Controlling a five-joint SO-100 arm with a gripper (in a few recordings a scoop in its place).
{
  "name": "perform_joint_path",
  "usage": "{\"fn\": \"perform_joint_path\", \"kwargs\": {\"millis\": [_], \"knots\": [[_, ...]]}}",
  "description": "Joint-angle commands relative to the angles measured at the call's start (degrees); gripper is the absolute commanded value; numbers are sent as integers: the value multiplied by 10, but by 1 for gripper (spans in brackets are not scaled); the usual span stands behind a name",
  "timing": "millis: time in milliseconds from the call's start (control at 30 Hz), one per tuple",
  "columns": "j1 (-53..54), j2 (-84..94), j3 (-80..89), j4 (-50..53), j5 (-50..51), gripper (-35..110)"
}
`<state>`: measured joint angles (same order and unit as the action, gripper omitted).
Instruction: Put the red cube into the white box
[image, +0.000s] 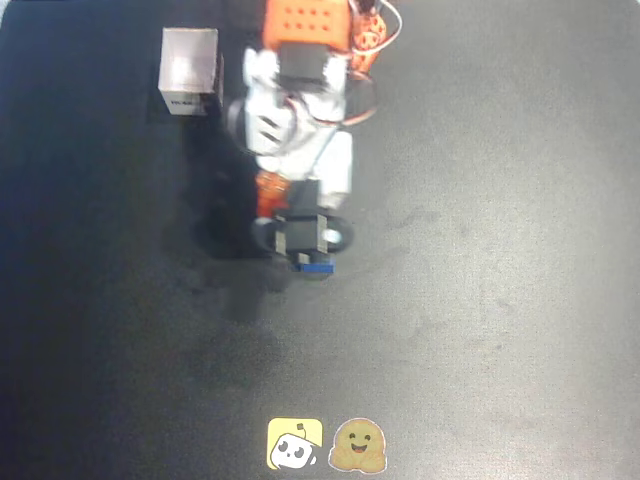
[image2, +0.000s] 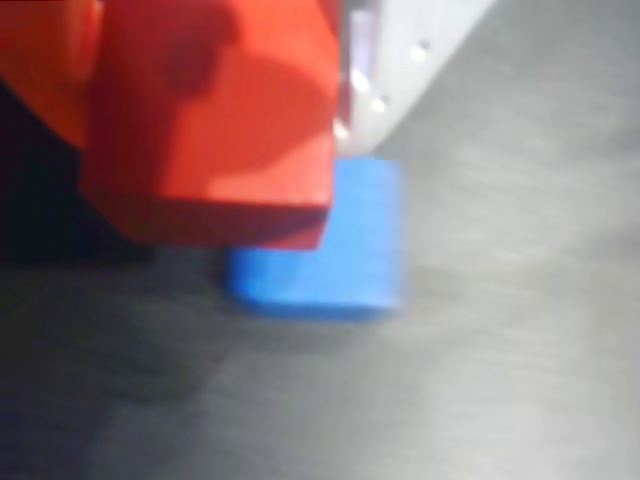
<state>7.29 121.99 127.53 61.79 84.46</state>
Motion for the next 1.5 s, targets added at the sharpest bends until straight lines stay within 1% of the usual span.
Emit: {"fn": "perform_joint_path", "kwargs": {"millis": [0, 233, 567, 933, 1267, 1467], "knots": [[48, 23, -37, 23, -31, 0], [135, 20, -57, 80, -80, 0], [251, 173, 28, 94, -153, 0], [366, 188, 22, 156, -216, 0], [487, 214, 10, 208, -311, 0], [543, 215, 22, 218, -369, 0]]}}
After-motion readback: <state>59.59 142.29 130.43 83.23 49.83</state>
